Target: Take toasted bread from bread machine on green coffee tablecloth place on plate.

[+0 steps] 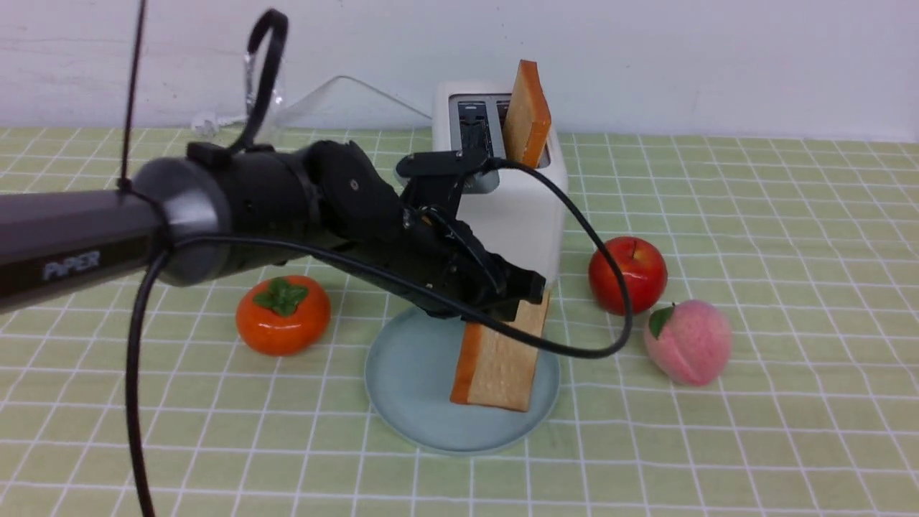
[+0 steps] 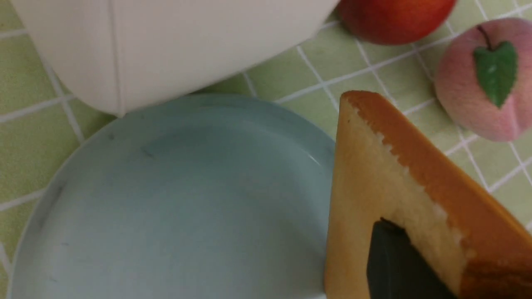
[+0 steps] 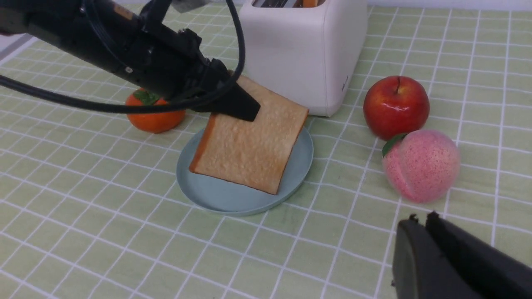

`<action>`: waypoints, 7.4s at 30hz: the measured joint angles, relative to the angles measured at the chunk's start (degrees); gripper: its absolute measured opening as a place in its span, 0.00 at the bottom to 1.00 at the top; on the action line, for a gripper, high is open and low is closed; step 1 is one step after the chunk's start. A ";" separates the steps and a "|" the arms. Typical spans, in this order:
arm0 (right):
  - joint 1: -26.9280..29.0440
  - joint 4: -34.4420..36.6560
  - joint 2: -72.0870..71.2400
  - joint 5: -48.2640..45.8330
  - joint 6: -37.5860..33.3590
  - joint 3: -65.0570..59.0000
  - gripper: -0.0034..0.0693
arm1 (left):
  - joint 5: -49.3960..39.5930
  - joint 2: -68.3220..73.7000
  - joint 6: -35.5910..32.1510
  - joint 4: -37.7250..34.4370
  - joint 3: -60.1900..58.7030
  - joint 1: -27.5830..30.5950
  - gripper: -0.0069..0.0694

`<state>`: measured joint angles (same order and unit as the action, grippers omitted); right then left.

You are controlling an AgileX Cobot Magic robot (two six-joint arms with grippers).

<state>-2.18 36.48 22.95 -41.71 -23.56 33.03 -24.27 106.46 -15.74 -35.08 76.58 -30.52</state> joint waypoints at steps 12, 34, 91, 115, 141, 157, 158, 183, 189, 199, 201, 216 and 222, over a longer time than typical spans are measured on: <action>0.00 0.97 0.00 0.00 0.00 0.00 0.09 | -0.59 0.51 1.98 2.79 0.05 0.06 0.54; 0.00 1.49 0.00 -0.85 -0.06 0.00 0.11 | -10.61 0.23 23.72 28.99 0.05 0.06 0.84; -17.04 13.21 83.22 24.89 -15.49 55.84 0.73 | 21.57 -91.54 34.11 43.40 -61.15 0.06 0.07; -17.36 16.30 92.06 34.49 -17.88 62.01 0.21 | 19.44 -91.54 34.11 43.49 -61.15 0.06 0.07; -21.94 11.48 75.95 -13.39 -3.97 53.32 0.21 | 19.59 -91.54 34.11 43.49 -61.15 0.06 0.07; -20.19 18.36 89.16 -2.70 -7.25 52.87 0.21 | 19.59 -91.54 34.11 43.49 -61.15 0.06 0.07; -20.18 18.36 89.16 -2.60 -7.25 52.87 0.21 | 19.64 -91.54 34.11 43.49 -61.15 0.06 0.07; -18.77 -23.80 58.87 -21.08 17.42 52.22 0.22 | 19.63 -91.54 34.11 43.51 -61.15 0.06 0.07; -20.54 -30.93 39.12 -25.08 27.65 40.40 0.03 | 19.50 -91.91 34.54 43.51 -61.15 0.06 0.07; -20.61 -32.89 7.08 -21.53 36.12 15.56 0.05 | 19.75 -92.03 34.61 43.51 -61.15 0.06 0.08; -20.61 -32.95 2.45 -20.03 36.97 12.21 0.05 | 19.75 -92.03 34.61 43.51 -61.15 0.06 0.08; -20.61 -35.63 -2.64 -11.49 38.89 2.68 0.06 | 19.75 -92.03 34.76 43.51 -61.15 0.06 0.09; -20.23 -37.30 -3.51 -9.41 38.83 1.54 0.05 | 19.75 -92.03 34.81 43.51 -61.15 0.06 0.10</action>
<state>-22.41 -0.82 19.43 -51.13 15.27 34.57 -4.52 14.43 19.07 8.43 15.43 -30.46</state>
